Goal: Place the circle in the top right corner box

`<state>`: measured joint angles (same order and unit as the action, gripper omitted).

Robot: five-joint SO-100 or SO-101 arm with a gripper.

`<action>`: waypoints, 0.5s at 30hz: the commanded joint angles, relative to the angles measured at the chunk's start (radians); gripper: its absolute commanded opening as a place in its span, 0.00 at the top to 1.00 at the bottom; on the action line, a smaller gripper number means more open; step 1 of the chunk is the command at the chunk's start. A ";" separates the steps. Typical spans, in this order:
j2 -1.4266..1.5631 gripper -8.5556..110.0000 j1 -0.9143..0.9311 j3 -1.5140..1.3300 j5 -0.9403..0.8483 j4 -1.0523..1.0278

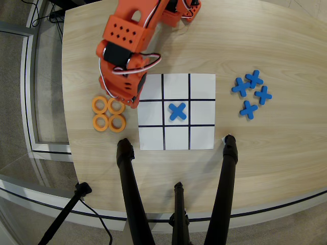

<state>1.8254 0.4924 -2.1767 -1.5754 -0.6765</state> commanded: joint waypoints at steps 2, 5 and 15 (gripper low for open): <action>-0.094 0.80 0.034 0.080 -0.008 0.058; -0.164 0.80 0.044 0.114 -0.011 0.091; -0.314 0.80 0.049 0.219 -0.002 0.095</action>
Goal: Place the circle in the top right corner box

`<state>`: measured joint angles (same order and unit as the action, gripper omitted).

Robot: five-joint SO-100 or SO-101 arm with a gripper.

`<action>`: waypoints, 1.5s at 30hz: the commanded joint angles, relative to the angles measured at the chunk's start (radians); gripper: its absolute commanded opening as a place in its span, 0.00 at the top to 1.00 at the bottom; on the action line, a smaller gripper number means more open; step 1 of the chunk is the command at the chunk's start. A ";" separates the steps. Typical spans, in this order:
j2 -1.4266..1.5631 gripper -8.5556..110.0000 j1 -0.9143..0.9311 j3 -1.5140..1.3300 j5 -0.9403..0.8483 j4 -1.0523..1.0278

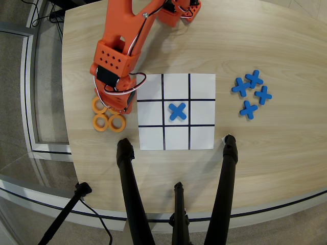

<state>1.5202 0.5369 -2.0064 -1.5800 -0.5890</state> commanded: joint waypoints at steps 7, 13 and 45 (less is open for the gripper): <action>-0.066 0.80 0.005 0.057 0.005 0.012; -0.094 0.80 0.000 0.057 0.020 0.018; -0.087 0.93 0.187 0.052 0.052 -0.555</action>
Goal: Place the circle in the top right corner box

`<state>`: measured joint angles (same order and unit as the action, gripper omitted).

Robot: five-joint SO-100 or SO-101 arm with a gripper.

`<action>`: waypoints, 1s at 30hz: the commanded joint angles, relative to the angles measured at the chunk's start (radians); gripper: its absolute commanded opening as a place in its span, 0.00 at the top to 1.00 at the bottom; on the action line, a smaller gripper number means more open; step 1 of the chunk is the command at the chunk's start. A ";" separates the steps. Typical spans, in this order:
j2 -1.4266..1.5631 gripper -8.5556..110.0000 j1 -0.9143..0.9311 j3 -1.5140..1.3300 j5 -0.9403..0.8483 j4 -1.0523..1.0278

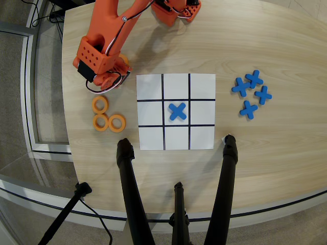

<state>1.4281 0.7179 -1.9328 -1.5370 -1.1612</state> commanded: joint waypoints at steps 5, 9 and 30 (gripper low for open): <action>0.094 0.93 -0.023 -0.026 0.025 0.009; 0.288 0.93 -0.135 -0.044 0.046 -0.014; 0.135 0.93 -0.698 0.043 0.202 0.479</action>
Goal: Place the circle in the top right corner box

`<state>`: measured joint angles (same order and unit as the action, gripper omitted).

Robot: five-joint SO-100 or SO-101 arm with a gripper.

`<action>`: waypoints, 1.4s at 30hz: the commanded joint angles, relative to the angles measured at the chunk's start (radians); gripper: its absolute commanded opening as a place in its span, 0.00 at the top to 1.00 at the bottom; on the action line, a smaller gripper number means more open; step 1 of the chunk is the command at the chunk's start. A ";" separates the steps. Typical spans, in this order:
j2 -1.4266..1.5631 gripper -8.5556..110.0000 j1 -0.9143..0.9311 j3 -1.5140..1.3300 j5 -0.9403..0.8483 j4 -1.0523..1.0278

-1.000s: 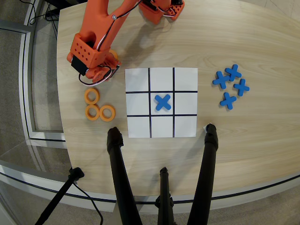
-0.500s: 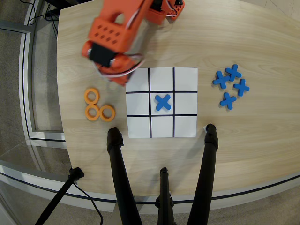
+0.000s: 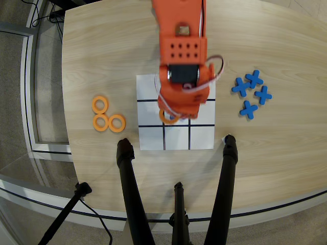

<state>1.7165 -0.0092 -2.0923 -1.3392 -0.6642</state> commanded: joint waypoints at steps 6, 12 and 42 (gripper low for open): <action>-0.451 0.93 0.098 0.526 0.008 -0.061; -0.574 0.93 0.118 0.673 0.015 -0.103; -0.672 0.93 0.160 0.781 0.035 -0.144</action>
<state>1.0354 0.1488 -1.3422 -1.3070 -0.8023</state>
